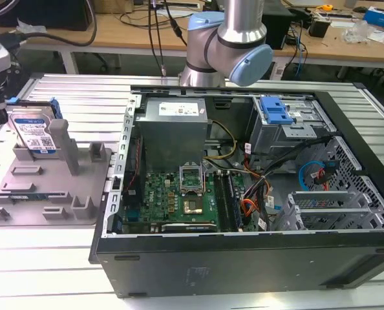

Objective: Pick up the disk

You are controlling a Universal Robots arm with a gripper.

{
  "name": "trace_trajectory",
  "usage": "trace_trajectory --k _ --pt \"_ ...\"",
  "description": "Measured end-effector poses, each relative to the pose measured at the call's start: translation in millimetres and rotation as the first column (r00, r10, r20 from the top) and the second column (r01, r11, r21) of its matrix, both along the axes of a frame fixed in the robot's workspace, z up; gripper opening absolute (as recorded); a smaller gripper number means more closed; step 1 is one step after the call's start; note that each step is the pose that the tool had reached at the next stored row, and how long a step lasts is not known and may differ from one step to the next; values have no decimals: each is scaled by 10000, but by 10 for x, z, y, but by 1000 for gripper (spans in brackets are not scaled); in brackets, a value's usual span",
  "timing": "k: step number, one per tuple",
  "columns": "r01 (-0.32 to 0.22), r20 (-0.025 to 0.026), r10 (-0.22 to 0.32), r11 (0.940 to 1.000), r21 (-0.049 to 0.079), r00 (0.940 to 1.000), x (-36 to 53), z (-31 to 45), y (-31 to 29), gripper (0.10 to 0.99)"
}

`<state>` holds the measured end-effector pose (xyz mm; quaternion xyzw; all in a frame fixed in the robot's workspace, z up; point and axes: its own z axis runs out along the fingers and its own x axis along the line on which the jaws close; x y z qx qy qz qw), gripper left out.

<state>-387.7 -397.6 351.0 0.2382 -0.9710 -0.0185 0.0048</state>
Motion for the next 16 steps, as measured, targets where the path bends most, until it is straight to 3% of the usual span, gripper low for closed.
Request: trace_trajectory --k 3,5,6,8,11,12,14,15,16 --pt "-828 0 828 9966 1 9966 0 -2 0 106" --pt "-1558 0 1558 9878 0 9878 0 -3 0 106" --pt "-1982 -1 1982 9802 0 9802 0 -3 0 106" --pt "-2382 0 2382 9712 0 9712 1 -5 0 106" --pt "-3109 0 3109 9504 0 9504 0 -6 0 106" --pt "-3413 0 3413 9399 0 9399 0 -6 0 114" --pt "-3835 -1 3835 9235 0 9235 0 -7 0 235" --pt "-4094 0 4094 9124 0 9124 0 -8 0 294" --pt "-4258 0 4258 9048 0 9048 0 -8 0 294"
